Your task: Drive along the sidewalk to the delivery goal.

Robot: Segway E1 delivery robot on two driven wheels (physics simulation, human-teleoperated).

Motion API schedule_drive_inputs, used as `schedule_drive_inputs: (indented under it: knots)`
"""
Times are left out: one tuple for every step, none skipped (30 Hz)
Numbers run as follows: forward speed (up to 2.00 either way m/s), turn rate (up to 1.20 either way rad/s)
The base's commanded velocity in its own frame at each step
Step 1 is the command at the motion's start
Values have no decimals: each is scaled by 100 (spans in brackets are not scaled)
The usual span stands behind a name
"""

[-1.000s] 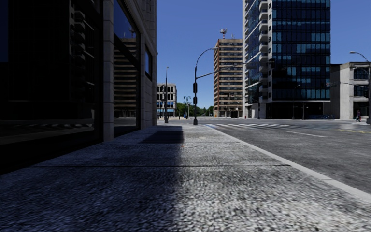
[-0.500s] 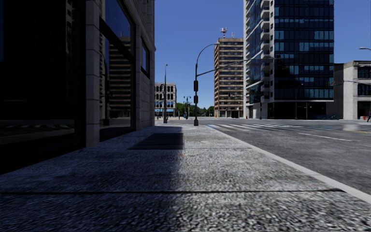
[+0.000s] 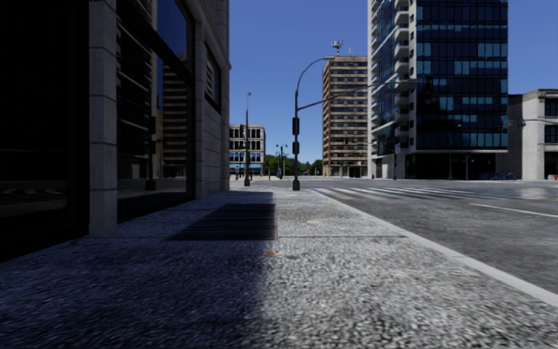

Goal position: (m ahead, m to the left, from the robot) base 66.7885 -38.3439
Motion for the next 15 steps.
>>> schedule_drive_inputs:
  knots:
    - [200, 0]
    - [200, 0]
    - [200, 0]
    - [200, 0]
    - [200, 0]
    - [200, 0]
    - [200, 0]
    - [200, 0]
    - [200, 0]
    - [200, 0]
    - [200, 0]
    - [200, 0]
    - [200, 0]
    - [200, 0]
    - [200, 0]
